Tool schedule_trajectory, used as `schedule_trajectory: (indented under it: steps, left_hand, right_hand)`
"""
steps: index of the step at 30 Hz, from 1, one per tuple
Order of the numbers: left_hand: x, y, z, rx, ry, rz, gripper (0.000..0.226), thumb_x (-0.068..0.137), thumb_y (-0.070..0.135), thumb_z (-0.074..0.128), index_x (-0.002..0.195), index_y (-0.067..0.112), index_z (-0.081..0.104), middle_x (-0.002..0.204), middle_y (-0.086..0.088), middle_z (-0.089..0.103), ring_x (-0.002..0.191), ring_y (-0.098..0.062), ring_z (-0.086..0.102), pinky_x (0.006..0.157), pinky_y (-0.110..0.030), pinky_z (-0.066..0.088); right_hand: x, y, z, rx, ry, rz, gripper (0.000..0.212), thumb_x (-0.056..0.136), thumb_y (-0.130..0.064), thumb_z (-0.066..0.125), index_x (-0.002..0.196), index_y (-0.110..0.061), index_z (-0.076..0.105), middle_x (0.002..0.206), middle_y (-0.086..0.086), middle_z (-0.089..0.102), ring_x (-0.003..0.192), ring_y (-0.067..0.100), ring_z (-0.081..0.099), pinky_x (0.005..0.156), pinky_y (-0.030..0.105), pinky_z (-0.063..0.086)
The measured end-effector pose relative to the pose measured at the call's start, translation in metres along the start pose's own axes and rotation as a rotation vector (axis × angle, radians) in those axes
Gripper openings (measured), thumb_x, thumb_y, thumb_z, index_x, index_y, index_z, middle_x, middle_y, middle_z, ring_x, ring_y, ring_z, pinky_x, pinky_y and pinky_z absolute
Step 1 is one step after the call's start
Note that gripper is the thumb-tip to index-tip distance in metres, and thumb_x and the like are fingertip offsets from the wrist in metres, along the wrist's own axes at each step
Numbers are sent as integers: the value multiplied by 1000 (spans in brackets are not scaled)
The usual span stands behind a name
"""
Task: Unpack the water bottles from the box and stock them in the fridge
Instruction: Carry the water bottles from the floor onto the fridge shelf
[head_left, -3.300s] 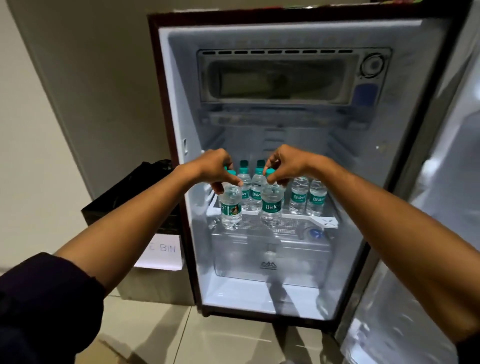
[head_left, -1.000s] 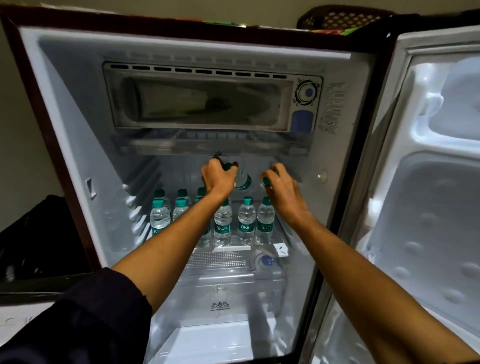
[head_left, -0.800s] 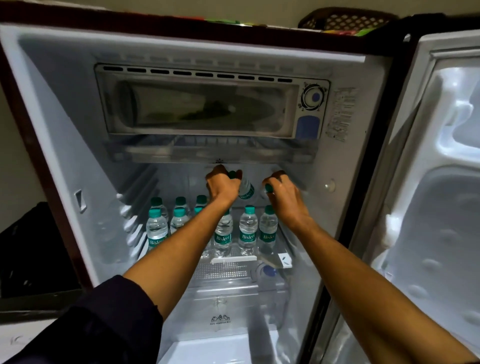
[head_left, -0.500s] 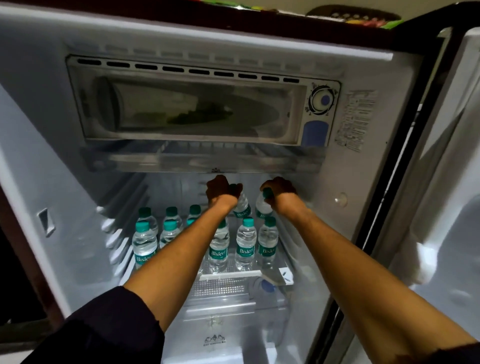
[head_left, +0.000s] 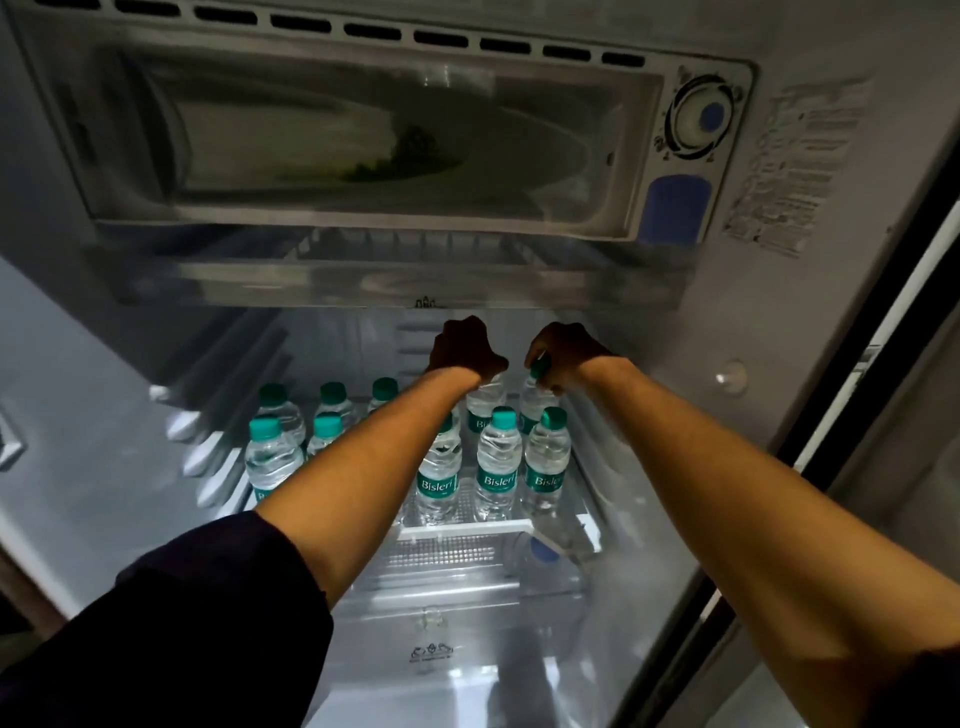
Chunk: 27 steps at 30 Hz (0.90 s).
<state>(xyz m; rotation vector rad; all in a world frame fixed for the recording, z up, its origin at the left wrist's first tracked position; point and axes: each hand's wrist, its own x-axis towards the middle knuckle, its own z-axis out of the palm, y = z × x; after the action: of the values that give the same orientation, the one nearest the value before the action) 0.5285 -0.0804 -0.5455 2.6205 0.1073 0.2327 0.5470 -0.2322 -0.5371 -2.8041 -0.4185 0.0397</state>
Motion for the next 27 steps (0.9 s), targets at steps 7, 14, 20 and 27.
schedule_trajectory:
  steps: [7, 14, 20, 27]
  left_hand:
    - [-1, 1, 13, 68, -34, -14, 55, 82, 35, 74, 122, 6, 52, 125, -19, 54, 111, -32, 57, 89, -35, 50]
    - [-3, 6, 17, 125, -56, -1, 49, 83, 28, 73, 122, 6, 53, 121, -16, 57, 108, -29, 59, 87, -32, 53]
    - [-2, 9, 14, 55, -108, -43, 49, 79, 27, 79, 117, 6, 57, 111, -15, 62, 92, -26, 68, 74, -34, 61]
    - [-3, 8, 16, 68, -72, -29, 58, 76, 34, 81, 120, 8, 53, 119, -16, 58, 104, -30, 64, 90, -38, 56]
  right_hand:
    - [-2, 4, 8, 33, -87, 40, 35, 82, 5, 72, 113, -9, 68, 117, 15, 65, 101, 27, 67, 82, 33, 60]
    - [-1, 4, 8, 3, -115, 39, 40, 80, 4, 75, 116, -11, 69, 121, 12, 64, 108, 26, 64, 89, 35, 57]
    - [-5, 3, 7, -5, -116, 26, 42, 80, 6, 75, 118, -10, 68, 122, 14, 63, 108, 28, 64, 86, 35, 58]
    - [-9, 3, 5, -2, -102, 35, 41, 83, 5, 72, 120, -11, 68, 125, 13, 63, 110, 27, 63, 89, 35, 57]
